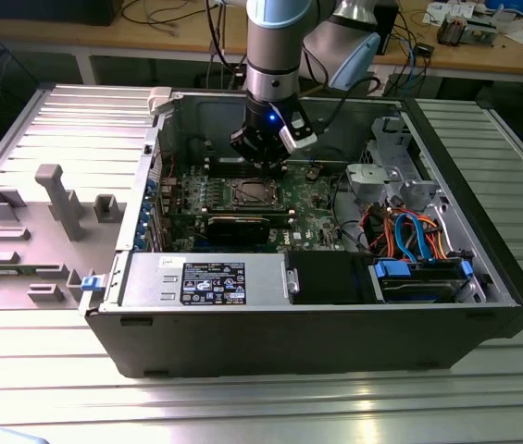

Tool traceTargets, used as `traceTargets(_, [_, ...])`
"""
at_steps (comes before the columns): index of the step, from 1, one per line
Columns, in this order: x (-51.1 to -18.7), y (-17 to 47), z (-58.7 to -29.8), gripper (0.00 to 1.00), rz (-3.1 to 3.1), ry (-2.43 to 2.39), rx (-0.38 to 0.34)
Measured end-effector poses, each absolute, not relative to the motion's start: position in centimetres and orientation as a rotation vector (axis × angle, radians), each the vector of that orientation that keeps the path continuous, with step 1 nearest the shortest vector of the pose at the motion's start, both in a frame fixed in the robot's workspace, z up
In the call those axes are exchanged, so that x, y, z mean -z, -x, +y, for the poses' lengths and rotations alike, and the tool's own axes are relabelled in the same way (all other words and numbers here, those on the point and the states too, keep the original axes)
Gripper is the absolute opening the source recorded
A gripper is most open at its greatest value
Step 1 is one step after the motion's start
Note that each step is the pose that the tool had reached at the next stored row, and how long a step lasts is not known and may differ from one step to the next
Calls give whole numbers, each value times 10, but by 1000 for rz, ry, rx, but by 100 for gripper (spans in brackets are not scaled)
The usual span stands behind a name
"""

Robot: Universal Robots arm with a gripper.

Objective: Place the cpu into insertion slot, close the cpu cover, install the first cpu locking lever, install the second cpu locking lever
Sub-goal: 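Install the first cpu locking lever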

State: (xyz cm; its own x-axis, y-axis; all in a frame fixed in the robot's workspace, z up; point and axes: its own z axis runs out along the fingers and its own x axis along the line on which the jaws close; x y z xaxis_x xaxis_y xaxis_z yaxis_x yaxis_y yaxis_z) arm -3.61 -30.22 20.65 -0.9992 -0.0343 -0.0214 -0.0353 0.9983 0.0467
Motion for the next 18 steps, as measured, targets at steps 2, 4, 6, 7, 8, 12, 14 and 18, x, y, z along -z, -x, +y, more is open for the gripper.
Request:
traceTargets(2, [-206, 36, -302, 11, 3120, 54, -72])
traceTargets(4, [-206, 36, -302, 11, 3120, 54, -69])
traceTargets(6, [-206, 36, -302, 11, 3120, 54, -67])
traceTargets(7, [-206, 36, -302, 11, 3120, 54, -64])
traceTargets(8, [-206, 36, -302, 11, 3120, 54, -58])
traceTargets(12, [-205, 36, -300, 11, 3121, 54, -46])
traceTargets(14, [-205, 36, -299, 11, 3121, 55, -41])
traceTargets(18, [-204, 36, -298, 11, 3121, 55, -34])
